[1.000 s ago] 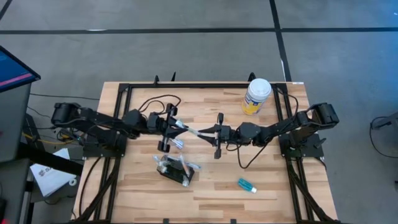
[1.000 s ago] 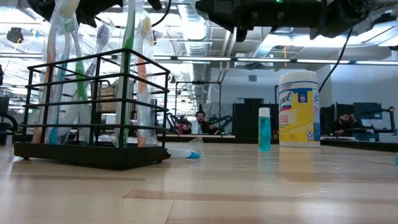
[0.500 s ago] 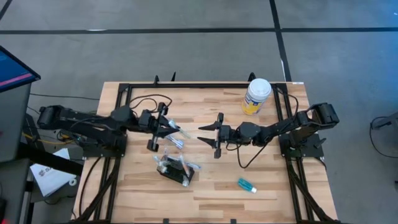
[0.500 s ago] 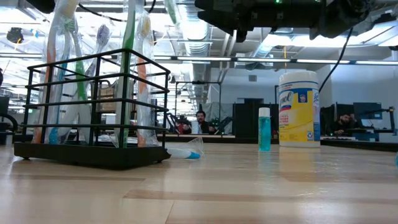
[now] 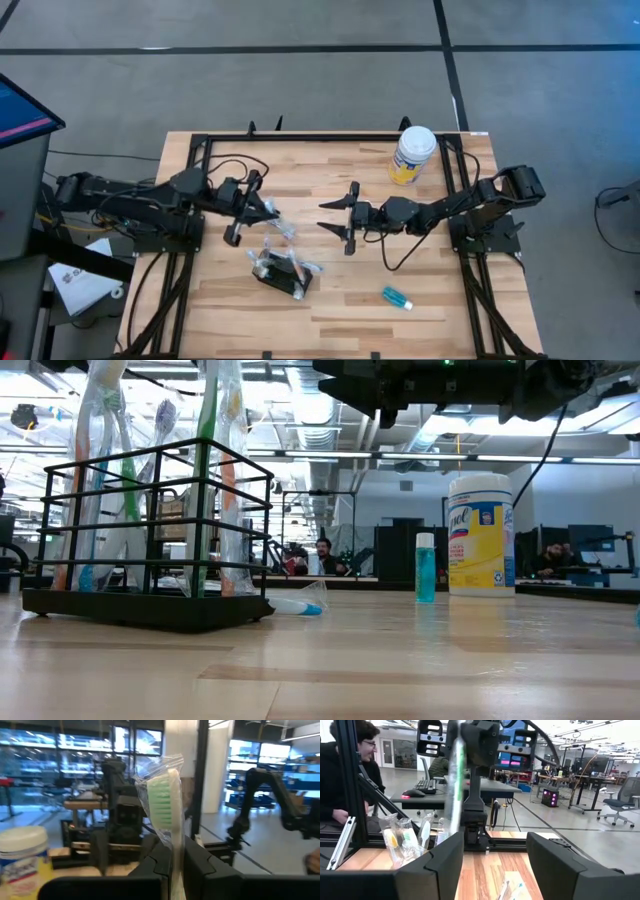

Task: Pick & Place toothbrushing station
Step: Put the green toothbrush into the mesh organizer

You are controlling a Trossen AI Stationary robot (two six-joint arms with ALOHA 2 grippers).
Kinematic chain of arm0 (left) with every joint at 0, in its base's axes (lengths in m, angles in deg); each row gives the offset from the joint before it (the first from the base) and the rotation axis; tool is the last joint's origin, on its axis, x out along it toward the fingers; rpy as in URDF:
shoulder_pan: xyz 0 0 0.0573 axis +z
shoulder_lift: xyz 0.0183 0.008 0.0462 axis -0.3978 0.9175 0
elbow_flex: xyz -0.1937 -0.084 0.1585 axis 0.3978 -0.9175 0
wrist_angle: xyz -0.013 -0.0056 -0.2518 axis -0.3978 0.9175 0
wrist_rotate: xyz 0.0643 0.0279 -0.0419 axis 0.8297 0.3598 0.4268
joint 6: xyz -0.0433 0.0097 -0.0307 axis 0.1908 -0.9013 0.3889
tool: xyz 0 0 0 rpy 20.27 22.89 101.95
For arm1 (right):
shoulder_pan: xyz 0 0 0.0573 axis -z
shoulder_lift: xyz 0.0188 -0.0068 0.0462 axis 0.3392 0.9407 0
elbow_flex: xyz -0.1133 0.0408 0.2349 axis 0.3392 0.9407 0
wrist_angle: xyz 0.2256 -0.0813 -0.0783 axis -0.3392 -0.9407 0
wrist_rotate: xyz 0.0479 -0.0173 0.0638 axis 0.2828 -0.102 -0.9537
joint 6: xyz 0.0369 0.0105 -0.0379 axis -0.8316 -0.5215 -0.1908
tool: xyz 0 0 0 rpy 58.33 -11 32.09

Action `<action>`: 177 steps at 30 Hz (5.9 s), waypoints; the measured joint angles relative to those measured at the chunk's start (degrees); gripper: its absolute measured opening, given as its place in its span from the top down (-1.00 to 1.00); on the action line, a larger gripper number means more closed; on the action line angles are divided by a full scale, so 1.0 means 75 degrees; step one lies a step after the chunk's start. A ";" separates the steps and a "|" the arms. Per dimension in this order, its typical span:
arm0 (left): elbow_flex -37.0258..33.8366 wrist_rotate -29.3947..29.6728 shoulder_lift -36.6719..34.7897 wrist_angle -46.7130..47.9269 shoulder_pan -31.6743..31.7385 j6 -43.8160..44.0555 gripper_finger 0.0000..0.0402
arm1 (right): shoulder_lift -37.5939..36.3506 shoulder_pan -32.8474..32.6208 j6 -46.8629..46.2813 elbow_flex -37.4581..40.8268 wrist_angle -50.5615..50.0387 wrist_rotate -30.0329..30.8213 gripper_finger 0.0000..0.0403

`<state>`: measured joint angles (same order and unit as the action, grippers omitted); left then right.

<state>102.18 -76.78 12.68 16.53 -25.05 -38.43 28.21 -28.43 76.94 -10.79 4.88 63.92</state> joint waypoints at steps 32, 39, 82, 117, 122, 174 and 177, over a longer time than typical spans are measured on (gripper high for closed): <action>-0.0026 -0.1609 -0.0163 0.1440 -0.0500 -0.0439 0.96 | -0.0003 0.0000 -0.0003 0.0000 -0.0281 0.0000 0.01; -0.0574 -0.1313 -0.0657 0.1402 -0.0702 -0.0515 0.96 | -0.0003 0.0000 -0.0066 0.0000 -0.0319 0.0000 0.04; -0.1889 -0.1003 0.0044 0.0259 -0.0734 -0.0865 0.95 | -0.0003 0.0000 -0.0061 0.0000 -0.0319 0.0000 0.10; -0.1909 -0.1213 -0.0297 0.0539 -0.0670 -0.0691 0.58 | -0.0003 0.0000 -0.0063 0.0000 -0.0374 0.0000 0.10; -0.1909 -0.1140 -0.0300 0.0509 -0.0676 -0.0689 0.33 | -0.0003 0.0001 -0.0063 0.0000 -0.0374 0.0000 0.08; -0.1888 -0.0633 -0.0259 0.0097 -0.0679 -0.0652 0.98 | -0.0003 0.0002 -0.0064 0.0000 -0.0374 0.0000 0.13; -0.1888 -0.0639 -0.0259 0.0108 -0.0679 -0.0652 0.99 | -0.0003 0.0003 -0.0064 0.0000 -0.0371 0.0000 0.12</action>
<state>88.01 -81.57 10.73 17.34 -30.14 -43.32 28.19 -28.41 76.46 -10.79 2.09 63.92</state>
